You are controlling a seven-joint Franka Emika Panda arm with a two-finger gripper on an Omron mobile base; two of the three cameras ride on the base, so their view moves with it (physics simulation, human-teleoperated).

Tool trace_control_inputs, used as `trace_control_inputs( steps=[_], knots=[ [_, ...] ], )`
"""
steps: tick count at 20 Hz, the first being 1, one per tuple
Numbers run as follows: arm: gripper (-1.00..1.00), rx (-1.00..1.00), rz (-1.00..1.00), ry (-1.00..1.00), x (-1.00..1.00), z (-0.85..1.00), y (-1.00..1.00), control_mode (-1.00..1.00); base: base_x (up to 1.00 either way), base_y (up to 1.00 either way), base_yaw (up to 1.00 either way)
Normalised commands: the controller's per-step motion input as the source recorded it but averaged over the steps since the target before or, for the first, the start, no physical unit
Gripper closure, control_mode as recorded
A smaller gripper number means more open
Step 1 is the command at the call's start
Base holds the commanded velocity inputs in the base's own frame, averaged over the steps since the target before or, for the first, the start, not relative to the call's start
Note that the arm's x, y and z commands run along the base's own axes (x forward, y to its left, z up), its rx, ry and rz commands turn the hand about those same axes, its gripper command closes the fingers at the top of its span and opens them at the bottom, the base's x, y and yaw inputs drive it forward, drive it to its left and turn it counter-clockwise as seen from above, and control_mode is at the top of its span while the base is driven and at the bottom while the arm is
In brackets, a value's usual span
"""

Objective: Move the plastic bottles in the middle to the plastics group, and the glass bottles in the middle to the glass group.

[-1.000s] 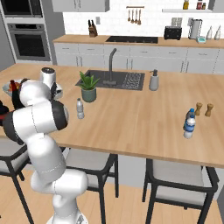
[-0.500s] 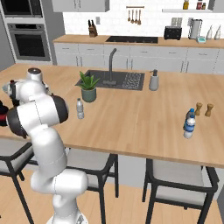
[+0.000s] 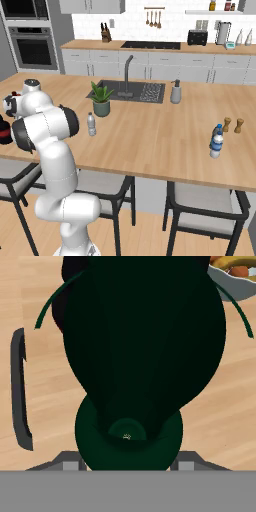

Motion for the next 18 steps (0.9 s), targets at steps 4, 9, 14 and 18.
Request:
trace_control_inputs(
  steps=[4,9,14,18],
  knots=[
    [1.00,0.00,0.05,0.01,0.05,-0.04,0.44,-1.00,0.00,0.00,0.00],
    [1.00,0.00,0.01,0.04,0.00,-0.11,0.26,-1.00,0.00,0.00,0.00],
    [1.00,0.00,0.00,0.02,0.00,-0.17,0.13,-1.00,0.00,0.00,0.00],
    [1.00,0.00,0.00,0.00,0.01,-0.33,0.02,-1.00,0.00,0.00,0.00]
  ],
)
